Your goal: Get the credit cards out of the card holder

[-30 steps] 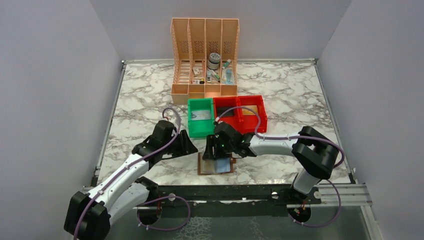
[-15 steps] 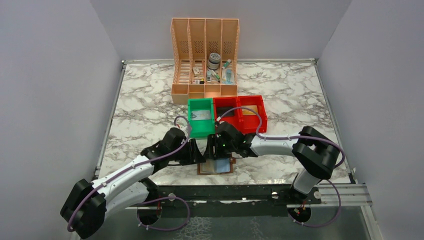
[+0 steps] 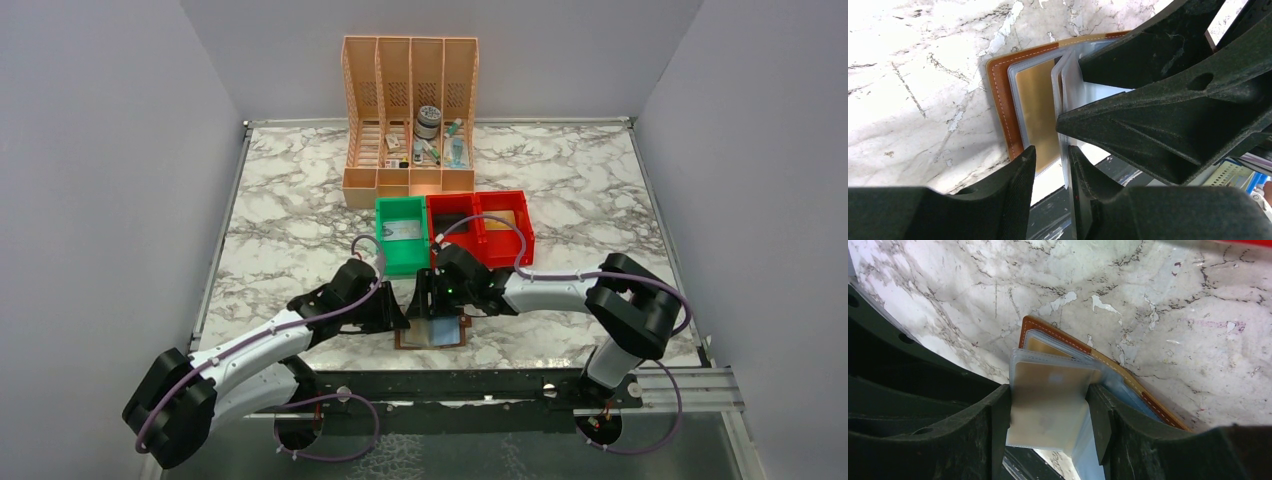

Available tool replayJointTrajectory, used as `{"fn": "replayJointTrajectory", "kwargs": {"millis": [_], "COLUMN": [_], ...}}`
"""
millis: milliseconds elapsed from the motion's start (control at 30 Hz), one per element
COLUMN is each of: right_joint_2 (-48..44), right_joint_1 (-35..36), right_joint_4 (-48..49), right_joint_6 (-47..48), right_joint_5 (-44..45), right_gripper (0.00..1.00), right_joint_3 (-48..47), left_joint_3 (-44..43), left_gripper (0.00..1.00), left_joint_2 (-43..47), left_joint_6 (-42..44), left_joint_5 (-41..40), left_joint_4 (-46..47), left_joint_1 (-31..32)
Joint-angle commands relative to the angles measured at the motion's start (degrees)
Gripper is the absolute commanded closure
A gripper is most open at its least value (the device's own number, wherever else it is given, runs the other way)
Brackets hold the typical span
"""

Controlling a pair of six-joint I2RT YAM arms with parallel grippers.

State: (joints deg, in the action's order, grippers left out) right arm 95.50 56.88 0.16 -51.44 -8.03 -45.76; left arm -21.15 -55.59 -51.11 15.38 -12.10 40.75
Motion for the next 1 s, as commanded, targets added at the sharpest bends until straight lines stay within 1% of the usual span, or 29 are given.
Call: {"fn": "replayJointTrajectory", "kwargs": {"millis": [0,100,200,300,600,900,967], "right_joint_2": [1.50,1.26,1.23,1.22,1.35,0.24,-0.11], "right_joint_1": [-0.35,-0.58,-0.74,-0.83,-1.06,-1.88,-2.28], "right_joint_4": [-3.68,-3.41,-3.26,-2.90,-2.12,-0.65,-0.15], "right_joint_6": [-0.15,-0.17,-0.21,-0.31,-0.35,-0.59,-0.64], "right_joint_5": [-0.46,-0.69,-0.91,-1.19,-1.79,-3.12,-3.65], "right_gripper": [0.43,0.43,0.43,0.43,0.43,0.43,0.43], "right_joint_3": [3.00,3.16,3.34,3.61,3.75,4.85,5.25], "left_joint_3": [0.94,1.34,1.37,1.29,-0.28,0.50,0.18], "left_gripper": [0.70,0.71,0.66,0.65,0.70,0.70,0.67], "left_joint_2": [0.04,1.24,3.08,4.37,-0.15,-0.04,-0.07], "left_joint_6": [-0.57,-0.65,-0.73,-0.66,1.09,0.58,0.80], "left_joint_5": [-2.71,-3.23,-3.31,-3.58,-3.53,-5.58,-7.59], "left_joint_4": [0.79,0.43,0.17,-0.12,0.27,-0.16,-2.06], "left_joint_1": [0.55,0.56,0.62,0.64,1.07,1.56,1.61]}}
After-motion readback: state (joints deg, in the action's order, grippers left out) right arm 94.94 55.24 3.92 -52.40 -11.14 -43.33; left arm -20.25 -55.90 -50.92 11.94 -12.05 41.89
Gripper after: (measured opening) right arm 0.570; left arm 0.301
